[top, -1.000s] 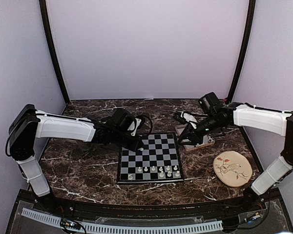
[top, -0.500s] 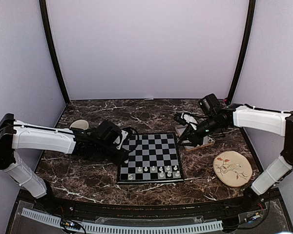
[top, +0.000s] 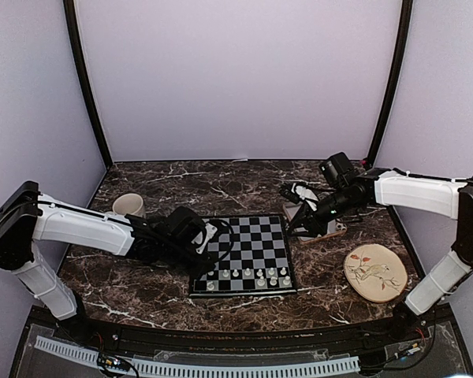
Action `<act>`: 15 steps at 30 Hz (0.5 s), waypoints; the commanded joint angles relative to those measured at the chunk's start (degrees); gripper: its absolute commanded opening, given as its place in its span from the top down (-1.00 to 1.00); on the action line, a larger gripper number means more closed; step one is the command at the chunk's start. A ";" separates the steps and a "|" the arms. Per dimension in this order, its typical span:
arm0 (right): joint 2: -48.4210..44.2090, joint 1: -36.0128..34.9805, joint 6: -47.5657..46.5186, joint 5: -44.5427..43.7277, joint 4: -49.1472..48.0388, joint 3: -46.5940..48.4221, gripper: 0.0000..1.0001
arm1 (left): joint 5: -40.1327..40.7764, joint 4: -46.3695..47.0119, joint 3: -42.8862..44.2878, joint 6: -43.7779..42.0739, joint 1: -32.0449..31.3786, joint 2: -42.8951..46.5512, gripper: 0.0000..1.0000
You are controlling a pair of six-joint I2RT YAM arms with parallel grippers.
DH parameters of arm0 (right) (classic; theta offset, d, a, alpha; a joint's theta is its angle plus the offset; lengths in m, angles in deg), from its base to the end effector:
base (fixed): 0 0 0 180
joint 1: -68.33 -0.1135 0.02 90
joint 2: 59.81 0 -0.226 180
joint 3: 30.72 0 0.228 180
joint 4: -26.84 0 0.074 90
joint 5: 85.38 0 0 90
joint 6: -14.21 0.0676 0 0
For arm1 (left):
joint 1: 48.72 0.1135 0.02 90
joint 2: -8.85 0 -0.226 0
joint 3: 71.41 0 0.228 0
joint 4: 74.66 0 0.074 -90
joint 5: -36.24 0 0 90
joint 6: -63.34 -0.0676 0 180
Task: Set up the chess pieces on the board
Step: Place the pawn on b2.
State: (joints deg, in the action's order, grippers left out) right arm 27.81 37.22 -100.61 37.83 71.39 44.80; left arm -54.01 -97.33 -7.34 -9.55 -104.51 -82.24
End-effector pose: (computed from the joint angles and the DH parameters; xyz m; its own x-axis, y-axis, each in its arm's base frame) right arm 0.2423 0.1895 0.1825 -0.3594 -0.6271 -0.6910 -0.9266 0.3278 0.1845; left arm 0.1791 -0.2640 0.1279 -0.6535 0.4380 -0.6173 0.6658 0.7206 -0.1935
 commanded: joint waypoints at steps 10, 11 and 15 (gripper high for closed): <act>0.21 0.26 -0.03 0.05 -1.49 -0.15 0.32 | -1.05 0.88 -0.50 0.89 -1.32 0.46 0.77; 0.11 0.26 -0.05 -0.03 -1.54 -0.20 0.33 | -1.03 0.85 -0.82 1.03 -1.48 1.06 0.76; 0.60 0.26 -0.01 0.07 -1.48 0.13 0.32 | -0.95 0.75 -1.23 1.28 -1.67 1.82 0.64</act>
State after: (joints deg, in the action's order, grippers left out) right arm 28.09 37.22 -100.61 37.83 71.20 44.80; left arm -54.82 -95.82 -7.64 -8.92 -105.71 -82.94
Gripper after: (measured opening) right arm 0.338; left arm 0.165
